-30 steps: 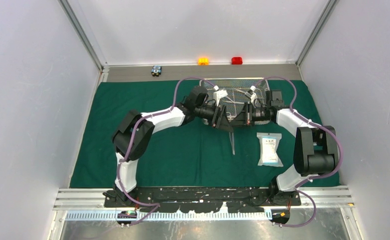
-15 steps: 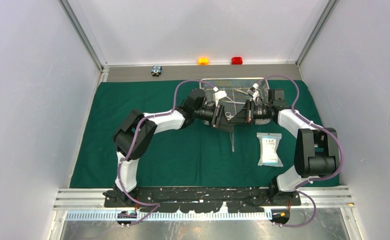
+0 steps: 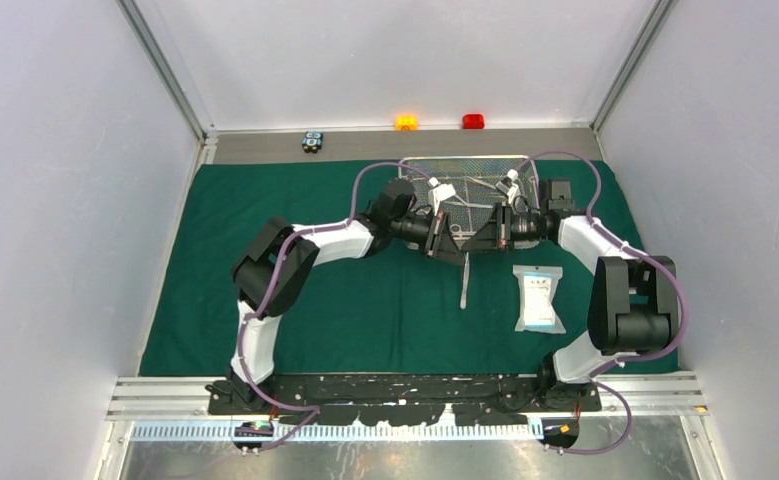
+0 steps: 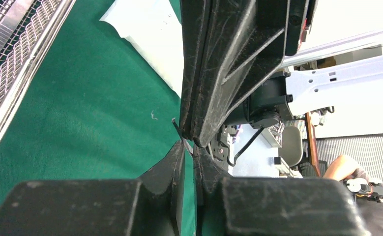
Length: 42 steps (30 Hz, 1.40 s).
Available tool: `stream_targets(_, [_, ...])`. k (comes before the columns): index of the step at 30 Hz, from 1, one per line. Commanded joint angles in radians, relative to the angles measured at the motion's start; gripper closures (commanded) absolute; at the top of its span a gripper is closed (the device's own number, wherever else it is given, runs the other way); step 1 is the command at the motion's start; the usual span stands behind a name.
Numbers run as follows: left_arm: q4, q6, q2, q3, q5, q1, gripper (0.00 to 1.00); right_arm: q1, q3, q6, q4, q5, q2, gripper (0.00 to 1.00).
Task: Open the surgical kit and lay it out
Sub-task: Adjust the medical item in the surgical kit.
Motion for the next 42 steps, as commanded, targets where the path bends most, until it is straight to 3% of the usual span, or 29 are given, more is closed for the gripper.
stream_targets(1, [-0.015, 0.007, 0.01, 0.06, -0.001, -0.001, 0.92, -0.006, 0.039, -0.048, -0.048, 0.001, 0.008, 1.0])
stream_targets(6, [-0.108, 0.004, 0.021, 0.101, -0.049, -0.002, 1.0, -0.005, 0.052, -0.09, -0.091, 0.03, 0.013, 0.99])
stream_targets(13, [-0.452, 0.045, 0.033, 0.221, -0.216, -0.035, 1.0, -0.009, 0.08, -0.159, -0.161, 0.14, -0.012, 0.93])
stream_targets(16, [-0.646, 0.083, 0.036, 0.298, -0.365, -0.073, 1.0, -0.026, 0.095, -0.187, -0.184, 0.191, -0.038, 0.85])
stream_targets(20, [-0.846, 0.063, 0.067, 0.401, -0.526, -0.11, 1.0, -0.064, 0.104, -0.196, -0.198, 0.262, -0.086, 0.68])
stream_targets(26, [-0.995, -0.07, 0.155, 0.536, -0.587, -0.159, 1.0, -0.168, 0.096, -0.196, -0.212, 0.344, -0.187, 0.51])
stream_targets(37, [-1.192, -0.26, 0.251, 0.719, -0.771, -0.29, 1.0, -0.262, 0.072, -0.226, -0.251, 0.407, -0.32, 0.51])
stream_targets(42, [-1.195, -0.305, 0.29, 0.758, -0.762, -0.316, 1.0, -0.279, 0.07, -0.221, -0.252, 0.398, -0.349, 0.51])
